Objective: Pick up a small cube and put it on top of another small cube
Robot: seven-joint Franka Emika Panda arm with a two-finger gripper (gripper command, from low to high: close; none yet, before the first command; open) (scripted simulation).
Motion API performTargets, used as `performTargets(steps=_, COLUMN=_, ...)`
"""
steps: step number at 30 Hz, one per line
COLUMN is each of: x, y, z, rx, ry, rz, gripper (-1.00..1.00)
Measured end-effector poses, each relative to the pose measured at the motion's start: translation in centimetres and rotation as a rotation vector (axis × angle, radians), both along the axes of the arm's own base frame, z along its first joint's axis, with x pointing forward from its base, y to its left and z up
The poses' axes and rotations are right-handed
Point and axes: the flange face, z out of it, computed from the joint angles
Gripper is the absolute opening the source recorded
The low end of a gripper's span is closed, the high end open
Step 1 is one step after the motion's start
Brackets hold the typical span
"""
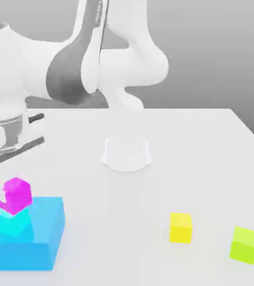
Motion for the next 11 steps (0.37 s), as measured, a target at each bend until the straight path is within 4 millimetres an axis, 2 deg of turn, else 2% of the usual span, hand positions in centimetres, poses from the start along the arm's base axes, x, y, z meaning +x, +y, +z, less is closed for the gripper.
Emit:
performTargets(steps=1, x=-0.9, y=-0.9, z=0.0, rx=0.01, ry=0.004, rz=-0.037, gripper=-1.0)
performTargets(steps=3, x=-1.1, y=-0.8, z=-0.9, rx=0.02, ry=0.004, rz=-0.047, gripper=-1.0)
performTargets(steps=8, x=-1.1, y=-0.8, z=-5.1, rx=0.022, ry=0.005, rz=-0.049, gripper=-1.0)
performTargets(steps=9, x=-1.2, y=-0.9, z=-6.0, rx=0.021, ry=0.006, rz=-0.052, gripper=1.0)
performTargets(steps=11, x=-1.2, y=-0.9, z=-6.0, rx=0.021, ry=0.006, rz=-0.052, gripper=1.0)
